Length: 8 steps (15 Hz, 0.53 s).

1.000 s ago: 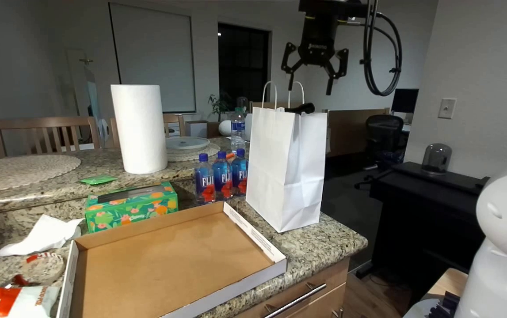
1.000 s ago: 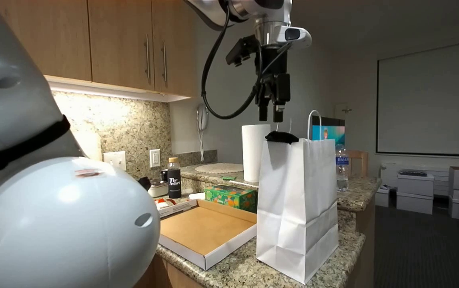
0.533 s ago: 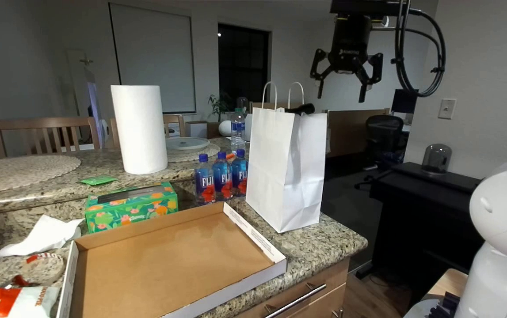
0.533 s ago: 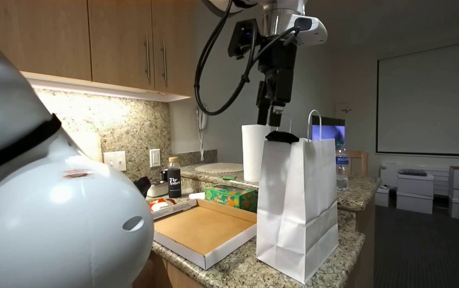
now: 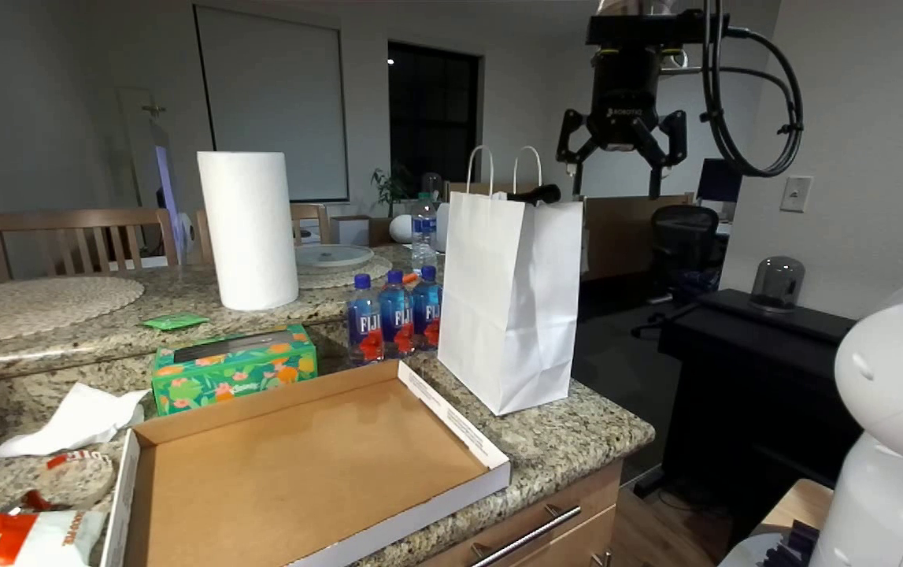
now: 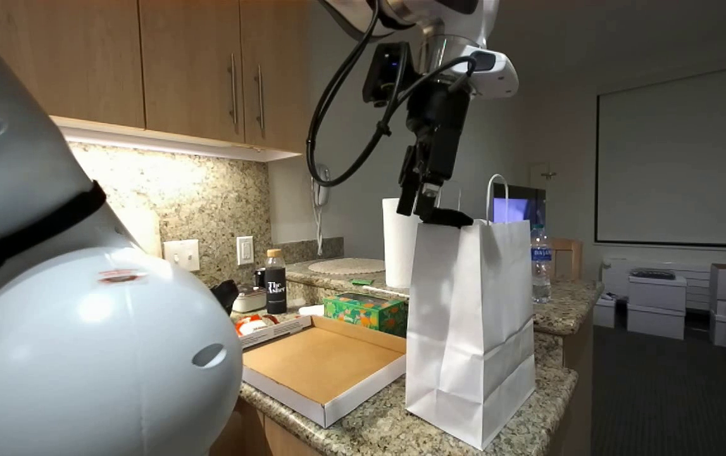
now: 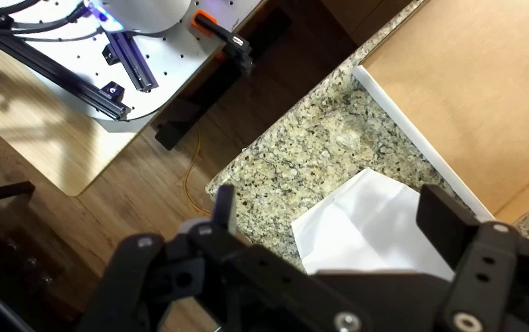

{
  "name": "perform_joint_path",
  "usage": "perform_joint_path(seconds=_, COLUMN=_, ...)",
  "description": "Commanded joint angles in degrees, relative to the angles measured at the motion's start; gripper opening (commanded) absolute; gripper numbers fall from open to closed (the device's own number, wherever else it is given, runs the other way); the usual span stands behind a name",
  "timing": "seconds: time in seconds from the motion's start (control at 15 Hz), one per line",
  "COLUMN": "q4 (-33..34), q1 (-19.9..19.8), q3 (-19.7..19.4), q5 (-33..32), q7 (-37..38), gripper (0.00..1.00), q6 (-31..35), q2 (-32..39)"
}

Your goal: Remove all the objects from the tray and put them in the carrier bag

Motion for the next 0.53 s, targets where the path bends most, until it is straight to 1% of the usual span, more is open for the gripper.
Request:
perform_joint_path(seconds=0.0, q4=2.08, q1=-1.12, q3=1.11, q5=1.26, q7=-0.23, gripper=1.00, q6=-1.08, q2=4.35)
perform_joint_path(seconds=0.2, q4=3.46, q1=-1.07, q3=1.71, q5=0.85, q7=1.29, gripper=1.00, q6=-0.34, q2=7.01)
perform_joint_path(seconds=0.47, q4=5.84, q1=-1.08, q3=3.24, q5=-0.40, q7=6.78, gripper=1.00, q6=2.28, q2=8.64)
